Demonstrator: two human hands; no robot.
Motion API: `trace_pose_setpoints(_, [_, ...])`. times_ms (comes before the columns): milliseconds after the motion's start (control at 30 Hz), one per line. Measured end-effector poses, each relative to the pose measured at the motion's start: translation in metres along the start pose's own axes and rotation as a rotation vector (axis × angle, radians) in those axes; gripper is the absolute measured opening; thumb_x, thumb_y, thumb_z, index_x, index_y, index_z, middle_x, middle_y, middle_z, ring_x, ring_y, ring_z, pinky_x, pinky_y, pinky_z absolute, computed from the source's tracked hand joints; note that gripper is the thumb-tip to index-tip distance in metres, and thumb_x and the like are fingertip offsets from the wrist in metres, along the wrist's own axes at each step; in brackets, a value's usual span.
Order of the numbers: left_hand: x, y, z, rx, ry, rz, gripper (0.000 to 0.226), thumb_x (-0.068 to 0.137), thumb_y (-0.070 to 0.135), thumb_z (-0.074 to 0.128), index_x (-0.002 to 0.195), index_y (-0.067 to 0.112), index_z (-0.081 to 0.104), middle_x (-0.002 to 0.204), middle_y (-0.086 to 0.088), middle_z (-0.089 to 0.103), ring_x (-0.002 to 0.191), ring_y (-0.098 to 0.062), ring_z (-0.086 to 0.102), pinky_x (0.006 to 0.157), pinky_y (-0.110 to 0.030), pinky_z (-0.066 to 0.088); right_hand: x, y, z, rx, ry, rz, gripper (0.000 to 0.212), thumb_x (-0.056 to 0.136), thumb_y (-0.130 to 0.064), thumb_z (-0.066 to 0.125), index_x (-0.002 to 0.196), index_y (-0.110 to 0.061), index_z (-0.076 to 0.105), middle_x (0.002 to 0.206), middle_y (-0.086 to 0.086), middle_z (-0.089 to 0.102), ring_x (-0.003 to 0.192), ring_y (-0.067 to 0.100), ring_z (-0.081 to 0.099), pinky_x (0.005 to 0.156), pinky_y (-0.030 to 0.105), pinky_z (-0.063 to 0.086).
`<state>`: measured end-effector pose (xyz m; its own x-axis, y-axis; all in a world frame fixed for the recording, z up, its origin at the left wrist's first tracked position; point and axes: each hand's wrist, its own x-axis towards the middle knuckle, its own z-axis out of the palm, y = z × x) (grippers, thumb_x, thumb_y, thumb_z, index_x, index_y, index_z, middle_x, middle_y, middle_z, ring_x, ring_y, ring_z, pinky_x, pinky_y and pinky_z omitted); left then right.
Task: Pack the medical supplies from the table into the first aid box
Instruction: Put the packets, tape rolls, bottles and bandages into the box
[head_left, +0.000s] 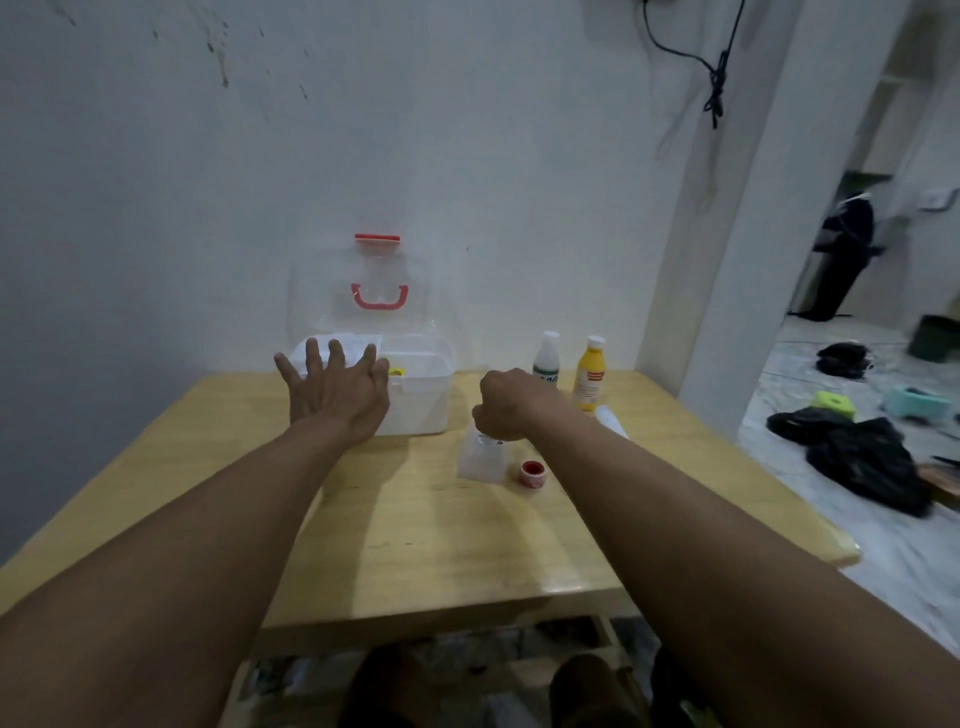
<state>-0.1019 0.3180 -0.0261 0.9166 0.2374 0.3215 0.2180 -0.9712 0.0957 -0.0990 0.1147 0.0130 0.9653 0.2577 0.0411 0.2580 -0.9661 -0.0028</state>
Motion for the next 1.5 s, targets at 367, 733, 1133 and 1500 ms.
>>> trace_pose_setpoints(367, [0.0, -0.002, 0.005, -0.01, 0.031, 0.014, 0.061, 0.101, 0.052, 0.002, 0.156, 0.034, 0.019, 0.164, -0.01, 0.016, 0.152, -0.032, 0.0, 0.115, -0.064, -0.011, 0.018, -0.012, 0.02, -0.085, -0.136, 0.108, 0.059, 0.089, -0.067, 0.045, 0.123, -0.021, 0.058, 0.119, 0.002, 0.062, 0.112, 0.027, 0.058, 0.083, 0.039, 0.043])
trace_pose_setpoints(733, [-0.001, -0.002, 0.004, -0.031, 0.046, 0.02, 0.06, 0.101, 0.052, 0.004, 0.155, 0.034, 0.022, 0.164, -0.01, 0.019, 0.152, -0.032, 0.002, 0.116, -0.064, -0.009, 0.026, -0.016, 0.021, 0.153, -0.186, 0.145, 0.027, 0.078, -0.044, 0.063, 0.08, -0.019, 0.053, 0.083, -0.002, 0.058, 0.079, 0.019, 0.058, 0.07, 0.03, 0.048])
trace_pose_setpoints(1133, [0.0, -0.002, 0.004, -0.041, 0.056, 0.013, 0.06, 0.1, 0.053, 0.005, 0.155, 0.034, 0.021, 0.163, -0.009, 0.021, 0.152, -0.032, 0.004, 0.116, -0.064, -0.007, 0.023, 0.015, -0.052, 0.216, 0.048, 0.106, 0.03, 0.071, -0.034, 0.074, 0.077, -0.012, 0.054, 0.08, 0.003, 0.059, 0.074, 0.022, 0.057, 0.062, 0.03, 0.046])
trace_pose_setpoints(1500, [0.013, -0.013, -0.002, -0.157, 0.113, -0.046, 0.058, 0.102, 0.049, 0.008, 0.155, 0.033, 0.024, 0.162, -0.008, 0.024, 0.152, -0.03, 0.005, 0.117, -0.063, -0.003, 0.06, -0.009, -0.08, 0.142, 0.055, -0.165, 0.06, 0.072, -0.031, 0.077, 0.125, -0.01, 0.062, 0.121, 0.002, 0.064, 0.097, 0.024, 0.06, 0.085, 0.036, 0.054])
